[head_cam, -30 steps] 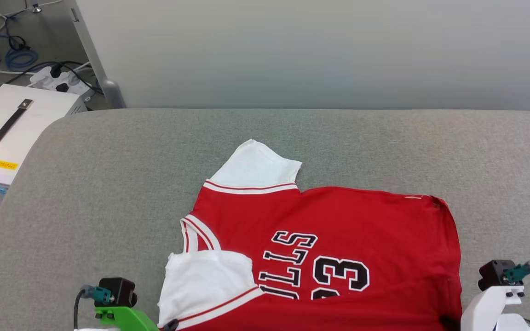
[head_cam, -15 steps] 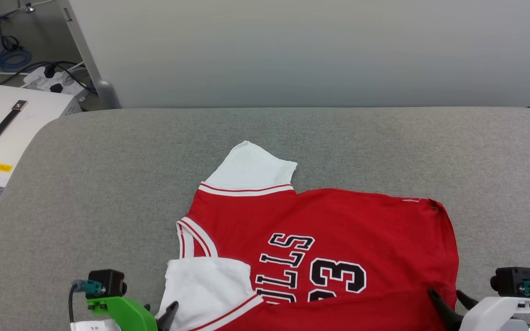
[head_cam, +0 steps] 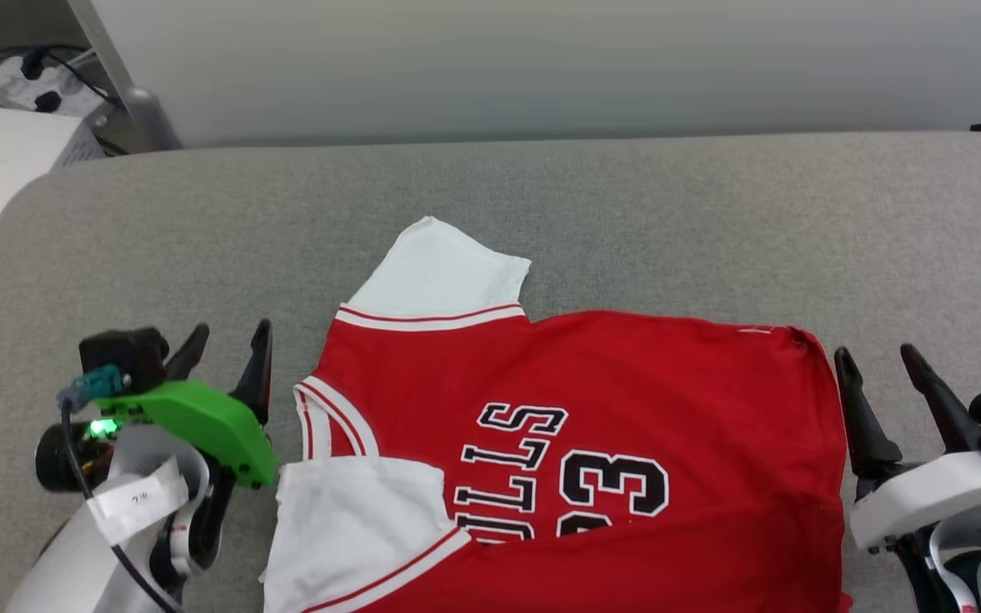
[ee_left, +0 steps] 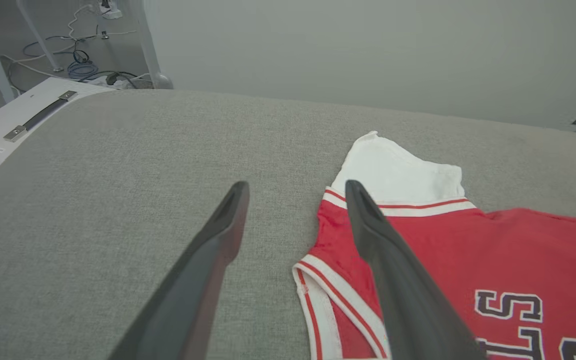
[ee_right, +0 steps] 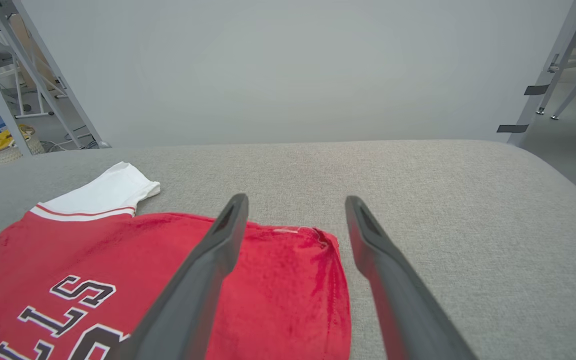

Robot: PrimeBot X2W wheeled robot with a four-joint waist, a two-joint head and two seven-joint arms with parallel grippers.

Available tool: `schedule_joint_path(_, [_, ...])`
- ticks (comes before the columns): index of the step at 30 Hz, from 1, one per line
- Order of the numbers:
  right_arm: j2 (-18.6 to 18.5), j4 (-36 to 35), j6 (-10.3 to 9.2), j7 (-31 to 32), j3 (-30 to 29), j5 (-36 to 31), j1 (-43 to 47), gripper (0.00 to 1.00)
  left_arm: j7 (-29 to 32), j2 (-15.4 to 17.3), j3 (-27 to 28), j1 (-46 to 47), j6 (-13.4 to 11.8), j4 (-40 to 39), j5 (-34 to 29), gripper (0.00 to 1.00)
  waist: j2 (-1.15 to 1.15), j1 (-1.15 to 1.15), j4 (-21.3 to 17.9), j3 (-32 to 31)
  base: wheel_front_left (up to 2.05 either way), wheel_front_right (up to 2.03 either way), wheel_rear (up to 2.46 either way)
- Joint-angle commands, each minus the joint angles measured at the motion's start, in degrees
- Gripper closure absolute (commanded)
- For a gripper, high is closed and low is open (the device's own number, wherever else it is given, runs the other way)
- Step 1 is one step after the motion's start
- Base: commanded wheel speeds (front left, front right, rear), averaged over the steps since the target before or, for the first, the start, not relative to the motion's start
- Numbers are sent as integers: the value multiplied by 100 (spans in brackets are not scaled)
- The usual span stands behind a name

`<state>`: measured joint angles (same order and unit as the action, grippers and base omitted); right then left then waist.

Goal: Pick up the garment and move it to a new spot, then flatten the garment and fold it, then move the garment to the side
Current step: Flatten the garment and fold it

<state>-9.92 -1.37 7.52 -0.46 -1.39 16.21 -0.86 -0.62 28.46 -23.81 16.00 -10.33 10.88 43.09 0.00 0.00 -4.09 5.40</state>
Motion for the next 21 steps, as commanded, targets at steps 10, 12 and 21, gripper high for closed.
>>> schedule_joint_path(10, [128, -385, -3, -251, 166, -90, -779, 0, 490, -50, -306, 1830, 568, 741, -321, 0, 0, 0, -825, 1306, 0, 0, 0])
schedule_joint_path(12, [126, -348, -3, -301, 200, -51, -897, 0, 764, -22, -348, 2147, 755, 945, -247, 0, 0, 0, -978, 1444, 0, 0, 0])
schedule_joint_path(21, [260, -18, -3, -568, 282, 112, -1195, 0, 2491, 221, -626, 3428, 1566, 1962, 225, 0, 0, 0, -1548, 1835, 0, 0, 0])
